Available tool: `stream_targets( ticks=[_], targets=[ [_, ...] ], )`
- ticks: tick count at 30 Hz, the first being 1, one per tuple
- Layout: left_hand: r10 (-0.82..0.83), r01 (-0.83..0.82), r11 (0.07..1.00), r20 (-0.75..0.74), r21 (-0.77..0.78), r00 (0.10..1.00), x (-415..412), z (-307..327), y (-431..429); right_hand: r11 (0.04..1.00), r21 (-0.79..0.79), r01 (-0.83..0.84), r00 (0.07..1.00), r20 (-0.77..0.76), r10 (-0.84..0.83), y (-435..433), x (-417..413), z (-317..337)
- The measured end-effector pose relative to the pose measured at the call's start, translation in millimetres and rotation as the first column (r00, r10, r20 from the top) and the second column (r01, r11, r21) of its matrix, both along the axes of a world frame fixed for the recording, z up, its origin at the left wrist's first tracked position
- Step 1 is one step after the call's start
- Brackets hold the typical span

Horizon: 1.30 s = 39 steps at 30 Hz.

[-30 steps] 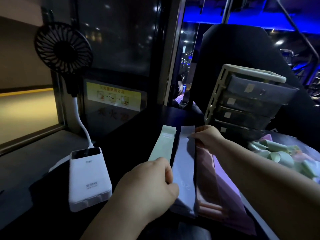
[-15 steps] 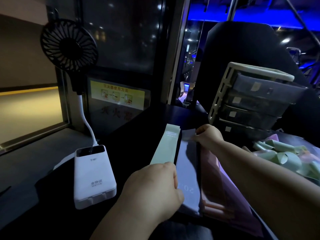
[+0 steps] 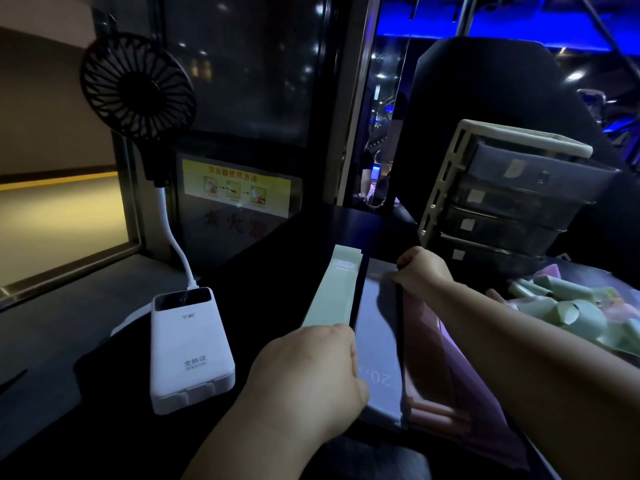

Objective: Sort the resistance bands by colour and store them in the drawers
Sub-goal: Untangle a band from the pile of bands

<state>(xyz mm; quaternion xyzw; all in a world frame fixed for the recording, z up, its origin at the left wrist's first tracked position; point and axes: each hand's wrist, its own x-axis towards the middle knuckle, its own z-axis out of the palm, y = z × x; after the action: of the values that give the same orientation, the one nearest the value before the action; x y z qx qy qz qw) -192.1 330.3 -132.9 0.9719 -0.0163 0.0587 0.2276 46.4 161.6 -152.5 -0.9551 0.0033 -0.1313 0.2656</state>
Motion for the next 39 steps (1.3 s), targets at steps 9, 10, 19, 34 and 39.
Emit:
stream_targets(
  ticks=[9, 10, 19, 34, 39],
  targets=[
    [0.01, -0.009, 1.0, 0.054, -0.007, 0.998, 1, 1, 1, 1.0, -0.02, -0.002, 1.0, -0.009, 0.001, -2, -2, 2],
    [0.013, -0.012, 1.0, 0.058, -0.016, 0.998, 0, 2, 1, 1.0, -0.016, -0.004, 1.0, -0.009, 0.004, -3, -3, 3],
    [0.057, -0.047, 0.994, 0.099, -0.101, 0.993, 3, 9, -9, 0.996, 0.057, -0.071, 0.997, 0.01, 0.071, -31, -32, 11],
    [-0.077, 0.082, 0.995, 0.081, -0.059, 0.994, 18, 11, -110, 0.996, -0.052, -0.066, 0.975, 0.207, 0.075, -196, -109, 22],
    [-0.18, 0.181, 0.984, 0.08, 0.001, 0.98, 32, 24, -173, 1.0, 0.017, 0.003, 0.978, 0.21, -0.007, -247, -117, 26]
  ],
)
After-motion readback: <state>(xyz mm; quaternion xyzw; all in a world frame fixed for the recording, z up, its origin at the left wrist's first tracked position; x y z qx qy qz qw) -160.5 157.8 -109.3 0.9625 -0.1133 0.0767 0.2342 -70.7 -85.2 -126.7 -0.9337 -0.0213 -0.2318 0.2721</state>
